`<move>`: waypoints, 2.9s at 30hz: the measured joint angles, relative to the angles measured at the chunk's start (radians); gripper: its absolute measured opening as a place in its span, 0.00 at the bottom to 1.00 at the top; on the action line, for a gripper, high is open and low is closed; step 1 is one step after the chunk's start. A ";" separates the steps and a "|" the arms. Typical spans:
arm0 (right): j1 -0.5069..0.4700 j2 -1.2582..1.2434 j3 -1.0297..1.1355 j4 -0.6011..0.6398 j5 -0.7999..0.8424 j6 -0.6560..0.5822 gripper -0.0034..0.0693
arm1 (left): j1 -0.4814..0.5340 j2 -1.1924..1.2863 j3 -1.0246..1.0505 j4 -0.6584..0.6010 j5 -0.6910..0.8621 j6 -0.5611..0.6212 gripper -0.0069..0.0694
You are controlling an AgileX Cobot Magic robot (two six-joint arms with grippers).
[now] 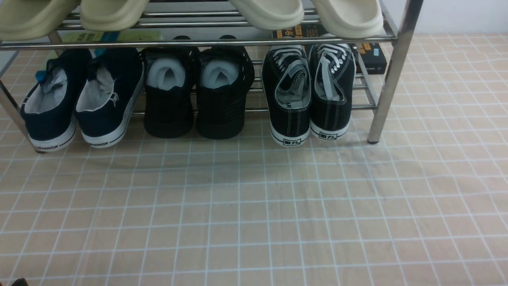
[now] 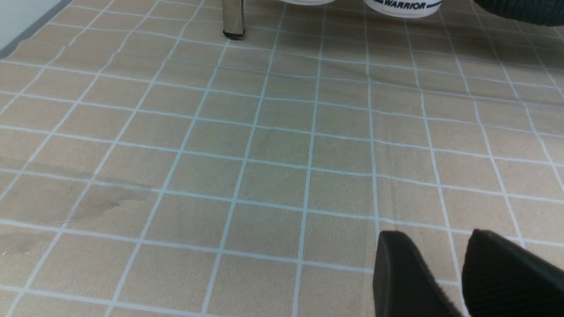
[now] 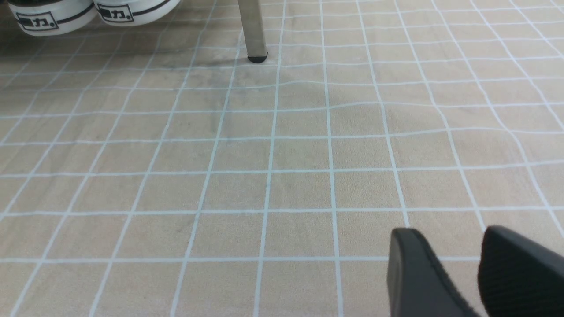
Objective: Take the shoes off the shelf from the light coffee tablecloth by hand.
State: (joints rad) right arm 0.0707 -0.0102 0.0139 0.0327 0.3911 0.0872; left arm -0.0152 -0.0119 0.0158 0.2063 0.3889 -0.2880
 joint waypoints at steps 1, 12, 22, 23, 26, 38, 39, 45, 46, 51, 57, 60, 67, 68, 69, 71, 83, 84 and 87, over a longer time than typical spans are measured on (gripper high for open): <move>0.000 0.000 0.000 0.000 0.000 0.000 0.37 | 0.000 0.000 0.000 0.000 0.000 0.000 0.41; 0.000 0.000 0.000 -0.001 0.000 0.000 0.37 | 0.000 0.000 0.000 0.000 0.000 0.000 0.41; 0.000 0.000 0.000 0.401 0.016 0.067 0.37 | 0.000 0.000 0.000 0.000 0.000 0.000 0.41; 0.000 0.000 0.001 0.458 0.018 0.069 0.37 | 0.000 0.000 0.000 0.000 0.000 0.000 0.41; 0.000 0.000 0.004 0.551 0.018 0.075 0.37 | 0.000 0.000 0.000 0.000 0.000 0.000 0.41; 0.000 0.001 -0.061 0.644 -0.113 0.043 0.24 | 0.000 0.000 0.000 0.000 0.000 0.000 0.41; 0.000 0.003 -0.067 0.643 -0.113 0.038 0.23 | 0.000 0.000 0.000 0.000 0.000 0.000 0.41; 0.000 0.208 -0.332 0.512 -0.052 -0.143 0.03 | 0.000 0.000 0.000 0.000 0.000 0.000 0.41; 0.000 0.296 -0.397 0.478 0.009 -0.157 0.04 | 0.000 0.000 0.000 0.000 0.000 0.000 0.41; 0.000 0.662 -0.607 0.411 0.356 -0.154 0.06 | 0.000 0.000 0.000 0.000 0.000 0.000 0.41; 0.004 1.077 -0.842 0.448 0.659 -0.190 0.08 | 0.000 0.000 0.000 0.000 0.000 0.000 0.41; 0.052 1.236 -0.969 0.547 0.786 -0.288 0.11 | 0.000 0.000 0.000 0.000 0.000 0.000 0.41; 0.243 1.468 -1.268 0.618 0.826 -0.343 0.22 | 0.000 0.000 0.000 0.000 0.000 0.000 0.41; 0.275 1.493 -1.317 0.612 0.826 -0.335 0.24 | 0.000 0.000 0.000 0.000 0.000 0.000 0.41; 0.290 1.512 -1.357 0.602 0.827 -0.325 0.26 | 0.000 0.000 0.000 0.000 0.000 0.000 0.41; 0.328 1.549 -1.436 0.566 0.831 -0.292 0.28 | 0.000 0.000 0.000 0.000 0.000 0.000 0.41; 0.486 1.923 -1.900 0.154 0.729 0.014 0.55 | 0.000 0.000 0.000 0.000 0.000 0.000 0.41; 0.486 1.953 -1.932 0.146 0.706 0.019 0.56 | 0.000 0.000 0.000 0.000 0.000 0.000 0.41; 0.486 2.024 -2.003 0.135 0.651 0.027 0.57 | 0.000 0.000 0.000 0.000 0.000 0.000 0.41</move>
State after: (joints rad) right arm 0.5563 2.0139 -1.9893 0.1674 1.0419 0.1140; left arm -0.0152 -0.0119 0.0158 0.2063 0.3889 -0.2880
